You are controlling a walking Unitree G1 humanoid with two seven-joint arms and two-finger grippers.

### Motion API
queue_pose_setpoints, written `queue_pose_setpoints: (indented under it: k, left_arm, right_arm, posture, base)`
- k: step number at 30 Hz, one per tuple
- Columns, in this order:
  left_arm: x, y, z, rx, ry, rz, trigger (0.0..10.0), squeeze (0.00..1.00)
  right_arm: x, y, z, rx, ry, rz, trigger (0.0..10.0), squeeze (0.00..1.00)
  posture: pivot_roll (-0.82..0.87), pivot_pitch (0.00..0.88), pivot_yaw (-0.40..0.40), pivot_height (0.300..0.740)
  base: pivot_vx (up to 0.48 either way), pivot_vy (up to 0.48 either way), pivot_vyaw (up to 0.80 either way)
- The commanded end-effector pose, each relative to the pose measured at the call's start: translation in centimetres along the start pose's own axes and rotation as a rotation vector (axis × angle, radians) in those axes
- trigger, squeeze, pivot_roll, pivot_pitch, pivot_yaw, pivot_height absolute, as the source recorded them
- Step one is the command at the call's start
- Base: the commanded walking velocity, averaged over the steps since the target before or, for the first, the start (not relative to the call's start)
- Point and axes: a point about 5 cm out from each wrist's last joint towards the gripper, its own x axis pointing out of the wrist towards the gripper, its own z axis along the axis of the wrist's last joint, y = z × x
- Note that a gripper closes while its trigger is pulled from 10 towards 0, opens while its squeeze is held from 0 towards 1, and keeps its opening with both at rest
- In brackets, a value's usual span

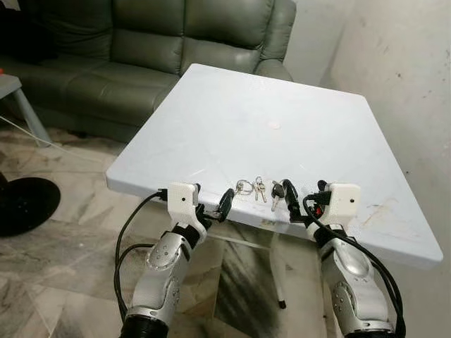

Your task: Hang keys on a hook

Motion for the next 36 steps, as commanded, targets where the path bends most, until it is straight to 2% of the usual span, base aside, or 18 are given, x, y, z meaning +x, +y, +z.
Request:
queue_pose_setpoints:
  k: [1, 10, 17, 19, 28, 33, 34, 35, 36]
  left_arm:
    - [0.0, -1.8, -0.5, -0.04, 0.006, -0.044, 10.0, 0.0]
    - [-0.4, -2.7, -0.3, -0.038, 0.009, -0.086, 10.0, 0.0]
    - [-1.2, -3.2, -0.4, -0.041, 0.021, -0.101, 10.0, 0.0]
    - [-1.5, -3.3, -0.4, -0.043, 0.024, -0.096, 10.0, 0.0]
    - [-2.5, -3.4, -0.5, -0.054, 0.045, -0.079, 10.0, 0.0]
    - [-2.8, -3.4, -0.6, -0.055, 0.052, -0.075, 10.0, 0.0]
    - [-2.7, -3.4, -0.5, -0.056, 0.053, -0.072, 10.0, 0.0]
    - [-2.7, -3.3, -0.5, -0.056, 0.054, -0.071, 10.0, 0.0]
    - [-2.7, -3.3, -0.5, -0.056, 0.053, -0.07, 10.0, 0.0]
  right_arm:
    - [0.4, -0.3, 0.2, -0.008, 0.01, -0.013, 10.0, 0.0]
    - [2.8, 1.6, 0.4, -0.05, 0.063, -0.01, 10.0, 0.0]
    - [4.6, 2.2, 1.0, -0.051, 0.074, -0.044, 10.0, 0.0]
    - [5.1, 2.2, 1.0, -0.07, 0.097, -0.092, 10.0, 0.0]
    - [5.3, 2.0, -0.5, -0.091, 0.187, -0.191, 10.0, 0.0]
    - [5.1, 2.3, -0.9, -0.068, 0.181, -0.19, 10.0, 0.0]
    - [5.0, 2.3, -1.0, -0.074, 0.181, -0.188, 9.1, 0.0]
    - [5.0, 2.4, -1.1, -0.076, 0.182, -0.189, 9.1, 0.0]
    - [5.0, 2.4, -1.1, -0.063, 0.177, -0.183, 2.8, 0.0]
  posture:
    - [0.0, 0.071, -0.118, 0.719]
    - [0.0, 0.105, -0.124, 0.719]
    - [0.02, 0.134, -0.128, 0.719]
    - [0.02, 0.148, -0.132, 0.719]
    - [0.03, 0.173, -0.138, 0.719]
    - [0.04, 0.172, -0.139, 0.719]
    - [0.04, 0.169, -0.139, 0.719]
    - [0.04, 0.169, -0.139, 0.719]
    - [0.04, 0.168, -0.14, 0.719]
  base:
    - [0.0, 0.0, 0.0]
    - [0.0, 0.0, 0.0]
    - [0.0, 0.0, 0.0]
    - [0.0, 0.0, 0.0]
    - [0.0, 0.0, 0.0]
    - [0.0, 0.0, 0.0]
    - [0.0, 0.0, 0.0]
    - [0.0, 0.0, 0.0]
    - [0.0, 0.0, 0.0]
